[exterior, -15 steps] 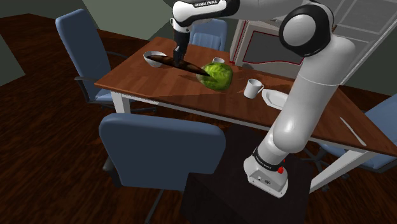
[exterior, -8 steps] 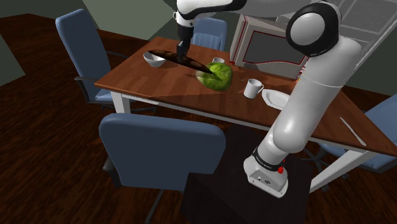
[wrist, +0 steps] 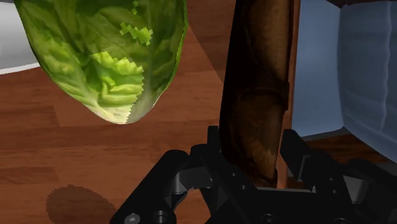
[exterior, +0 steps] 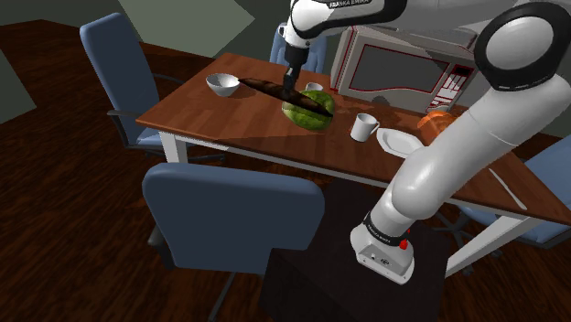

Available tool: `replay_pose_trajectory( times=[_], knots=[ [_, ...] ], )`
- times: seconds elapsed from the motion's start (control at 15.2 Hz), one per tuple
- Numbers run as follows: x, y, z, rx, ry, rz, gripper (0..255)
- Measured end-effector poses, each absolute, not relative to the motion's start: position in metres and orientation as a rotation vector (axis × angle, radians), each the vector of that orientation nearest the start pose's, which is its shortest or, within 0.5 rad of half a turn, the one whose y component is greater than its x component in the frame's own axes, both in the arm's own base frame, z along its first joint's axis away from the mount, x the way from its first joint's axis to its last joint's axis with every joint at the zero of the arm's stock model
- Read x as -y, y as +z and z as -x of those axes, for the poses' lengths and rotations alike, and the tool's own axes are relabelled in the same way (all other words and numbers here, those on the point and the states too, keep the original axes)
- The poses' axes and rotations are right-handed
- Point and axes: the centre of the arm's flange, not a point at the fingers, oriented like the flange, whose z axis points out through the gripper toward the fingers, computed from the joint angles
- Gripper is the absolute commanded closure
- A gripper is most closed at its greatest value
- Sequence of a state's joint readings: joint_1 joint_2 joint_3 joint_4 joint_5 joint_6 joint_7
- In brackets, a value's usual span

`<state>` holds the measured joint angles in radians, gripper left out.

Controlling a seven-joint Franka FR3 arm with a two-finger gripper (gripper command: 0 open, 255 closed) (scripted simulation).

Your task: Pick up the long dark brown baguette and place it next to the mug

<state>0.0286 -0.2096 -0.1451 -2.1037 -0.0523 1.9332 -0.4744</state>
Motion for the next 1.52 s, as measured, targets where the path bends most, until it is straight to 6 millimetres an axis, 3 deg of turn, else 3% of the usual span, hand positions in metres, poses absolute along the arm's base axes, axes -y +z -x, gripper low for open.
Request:
replay_pose_trajectory(
  times=[0.99, 1.52],
  knots=[
    [0.115, 0.508, -0.311, 0.595, -0.048, 3.114, 255],
    [0.118, 0.469, -0.301, 0.596, -0.046, 3.113, 255]
  ],
)
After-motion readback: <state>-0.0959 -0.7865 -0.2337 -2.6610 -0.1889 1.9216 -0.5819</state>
